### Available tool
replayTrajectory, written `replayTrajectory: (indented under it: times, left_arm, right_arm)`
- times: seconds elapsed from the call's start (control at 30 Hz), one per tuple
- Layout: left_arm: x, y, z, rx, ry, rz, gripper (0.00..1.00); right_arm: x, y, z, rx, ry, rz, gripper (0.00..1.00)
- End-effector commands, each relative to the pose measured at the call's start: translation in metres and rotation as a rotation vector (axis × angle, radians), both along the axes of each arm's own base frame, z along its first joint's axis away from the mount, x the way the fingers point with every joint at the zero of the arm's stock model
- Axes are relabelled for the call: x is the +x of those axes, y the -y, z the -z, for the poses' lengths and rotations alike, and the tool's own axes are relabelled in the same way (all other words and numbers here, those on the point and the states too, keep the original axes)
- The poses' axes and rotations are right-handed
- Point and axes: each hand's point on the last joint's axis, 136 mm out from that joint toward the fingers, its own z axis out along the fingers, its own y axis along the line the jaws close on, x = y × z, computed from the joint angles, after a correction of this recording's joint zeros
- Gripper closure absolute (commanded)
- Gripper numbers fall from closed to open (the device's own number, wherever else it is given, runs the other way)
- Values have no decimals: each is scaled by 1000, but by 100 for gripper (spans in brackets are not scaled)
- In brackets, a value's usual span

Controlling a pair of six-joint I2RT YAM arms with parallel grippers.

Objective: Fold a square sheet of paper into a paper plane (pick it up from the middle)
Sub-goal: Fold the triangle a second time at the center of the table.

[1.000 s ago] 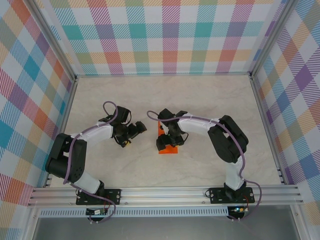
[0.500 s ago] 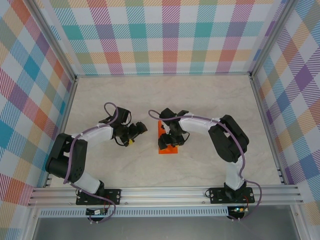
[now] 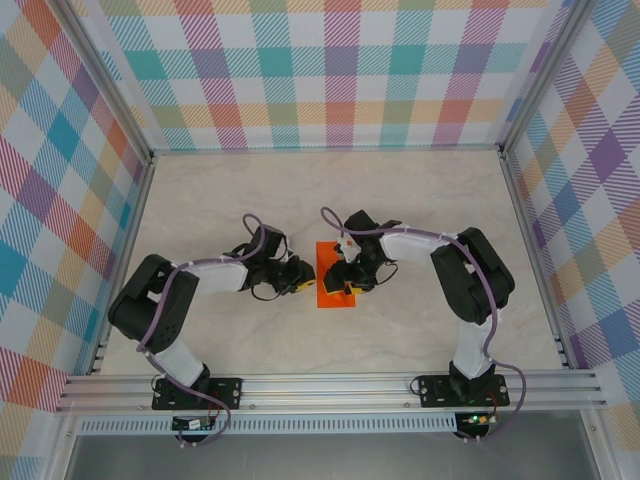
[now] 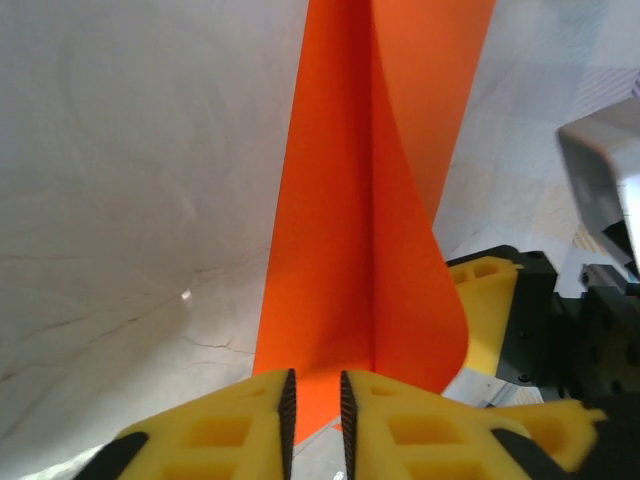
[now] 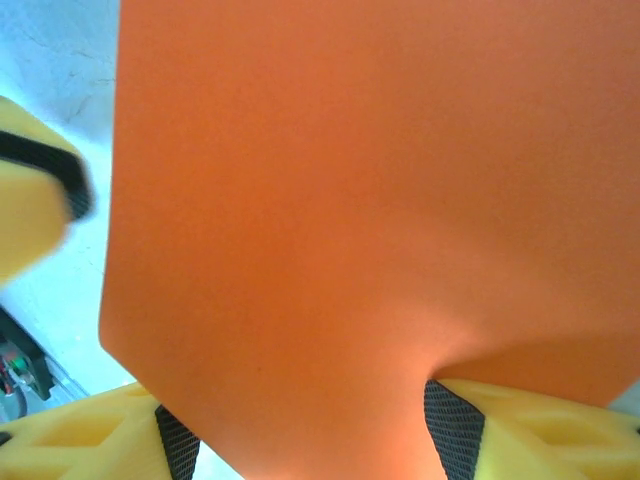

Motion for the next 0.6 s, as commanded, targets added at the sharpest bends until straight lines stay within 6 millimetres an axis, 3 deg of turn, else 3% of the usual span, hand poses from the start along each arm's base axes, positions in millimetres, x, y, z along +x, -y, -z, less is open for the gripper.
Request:
replayTrajectory:
  times: [0.0, 0.27, 0.57]
  left_arm:
    - [0, 17, 2, -40, -3, 24, 86]
    - [-7, 26, 15, -17, -28, 44, 96]
    - [-16, 20, 33, 18, -68, 46, 98]
  right_arm:
    - [-11, 23, 59, -114, -10, -23, 34]
    - [-4, 11, 35, -4, 4, -5, 32]
    - [15, -10, -22, 204, 60, 28, 22]
